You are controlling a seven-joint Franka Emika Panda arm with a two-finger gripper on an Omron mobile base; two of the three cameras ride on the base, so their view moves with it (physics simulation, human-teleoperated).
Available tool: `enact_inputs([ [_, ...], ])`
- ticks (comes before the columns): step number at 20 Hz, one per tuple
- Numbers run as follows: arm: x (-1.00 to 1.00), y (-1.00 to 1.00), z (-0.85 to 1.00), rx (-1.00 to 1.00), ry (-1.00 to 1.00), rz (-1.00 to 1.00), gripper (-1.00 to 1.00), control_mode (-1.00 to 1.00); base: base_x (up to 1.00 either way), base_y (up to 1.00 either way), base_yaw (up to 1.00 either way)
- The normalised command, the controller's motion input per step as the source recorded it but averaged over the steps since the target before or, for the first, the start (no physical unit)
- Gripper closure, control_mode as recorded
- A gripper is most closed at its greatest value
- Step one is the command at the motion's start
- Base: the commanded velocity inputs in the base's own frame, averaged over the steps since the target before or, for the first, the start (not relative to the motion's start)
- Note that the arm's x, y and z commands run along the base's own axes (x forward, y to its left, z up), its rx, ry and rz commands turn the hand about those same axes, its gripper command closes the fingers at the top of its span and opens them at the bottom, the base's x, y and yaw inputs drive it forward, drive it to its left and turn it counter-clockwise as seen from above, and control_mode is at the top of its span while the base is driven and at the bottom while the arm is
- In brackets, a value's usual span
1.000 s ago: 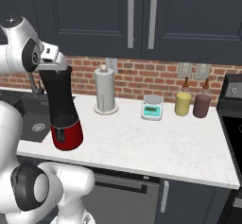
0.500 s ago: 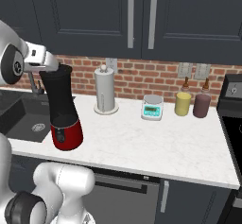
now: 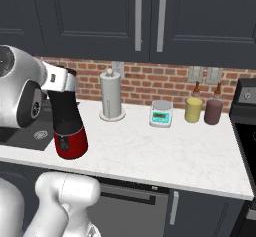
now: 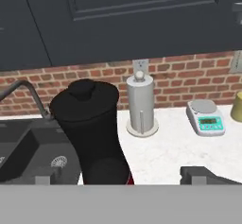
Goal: Close the lid blender by securely placing the lid on top.
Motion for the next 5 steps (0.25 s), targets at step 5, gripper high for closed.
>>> enact_inputs([
  [5, -0.1, -0.67, -0.01, 0.24, -0.11, 0.0, -1.0, -1.0, 0.0, 0.0, 0.0],
])
